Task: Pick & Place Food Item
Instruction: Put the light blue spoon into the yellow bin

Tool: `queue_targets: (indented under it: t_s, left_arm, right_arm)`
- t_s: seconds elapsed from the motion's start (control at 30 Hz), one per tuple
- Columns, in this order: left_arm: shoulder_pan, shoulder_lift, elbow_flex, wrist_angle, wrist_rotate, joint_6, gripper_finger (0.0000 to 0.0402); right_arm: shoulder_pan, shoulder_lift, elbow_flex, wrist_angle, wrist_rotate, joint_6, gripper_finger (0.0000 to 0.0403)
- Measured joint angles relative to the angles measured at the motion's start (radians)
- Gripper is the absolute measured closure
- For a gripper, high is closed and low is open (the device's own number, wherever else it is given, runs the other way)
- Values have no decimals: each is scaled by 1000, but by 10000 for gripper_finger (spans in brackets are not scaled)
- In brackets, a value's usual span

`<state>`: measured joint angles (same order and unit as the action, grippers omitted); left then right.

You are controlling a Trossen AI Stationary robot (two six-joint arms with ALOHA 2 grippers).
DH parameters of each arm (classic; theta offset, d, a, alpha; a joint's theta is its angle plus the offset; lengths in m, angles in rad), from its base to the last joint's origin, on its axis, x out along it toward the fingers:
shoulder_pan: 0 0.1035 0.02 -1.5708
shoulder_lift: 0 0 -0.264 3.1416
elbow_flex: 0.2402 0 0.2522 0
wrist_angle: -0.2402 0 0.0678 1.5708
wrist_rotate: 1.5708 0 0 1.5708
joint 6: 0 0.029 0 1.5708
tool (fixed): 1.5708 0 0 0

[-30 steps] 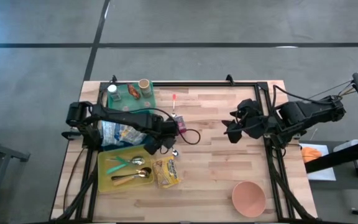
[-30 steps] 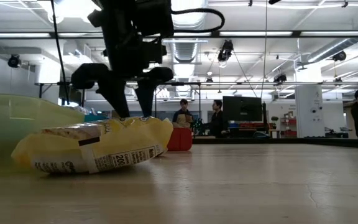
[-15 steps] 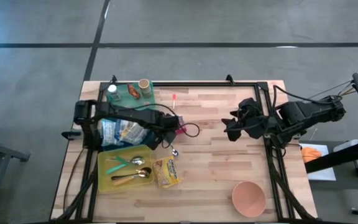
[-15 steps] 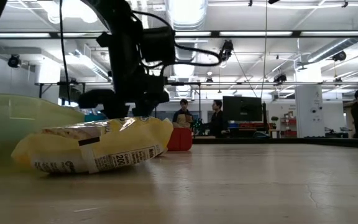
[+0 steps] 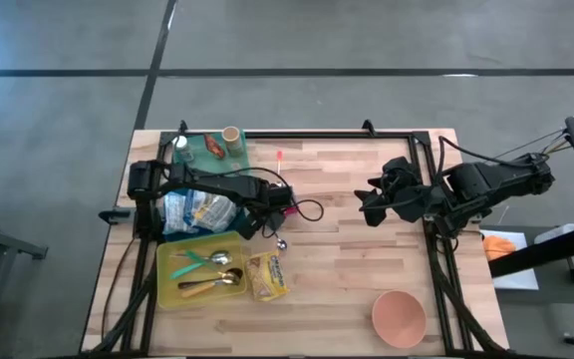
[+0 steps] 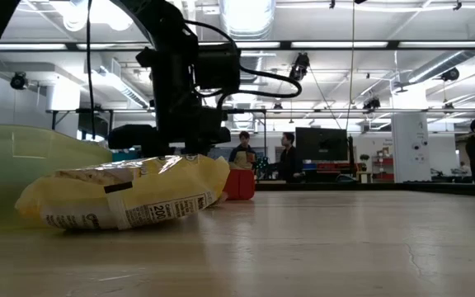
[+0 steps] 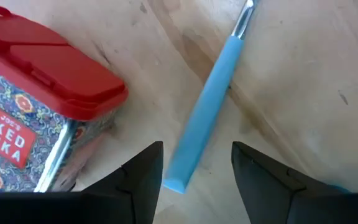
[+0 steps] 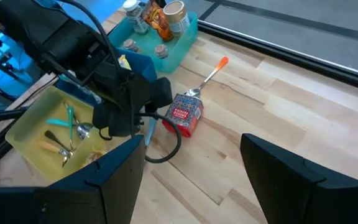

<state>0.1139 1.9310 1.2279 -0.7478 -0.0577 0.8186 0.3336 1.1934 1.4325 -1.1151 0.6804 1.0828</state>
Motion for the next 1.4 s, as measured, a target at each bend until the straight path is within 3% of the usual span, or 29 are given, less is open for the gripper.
queue_targets:
  t_s: [0.2,0.5,0.67,1.07,1.4]
  left_arm:
    - [0,4,0,17,1,14,212]
    - [-1,7,-4,22,52,19,325]
    - [-5,7,-4,22,43,-27,353]
    - [-28,7,-4,14,25,-34,352]
    - [-41,7,-1,19,-10,-30,268]
  right_arm:
    - [0,0,0,-1,-1,-3,140]
    - [0,0,0,-1,-7,-1,140]
    - [0,0,0,-1,-8,0,140]
    - [0,1,0,0,-30,0,140]
    - [0,1,0,-1,-34,5,140]
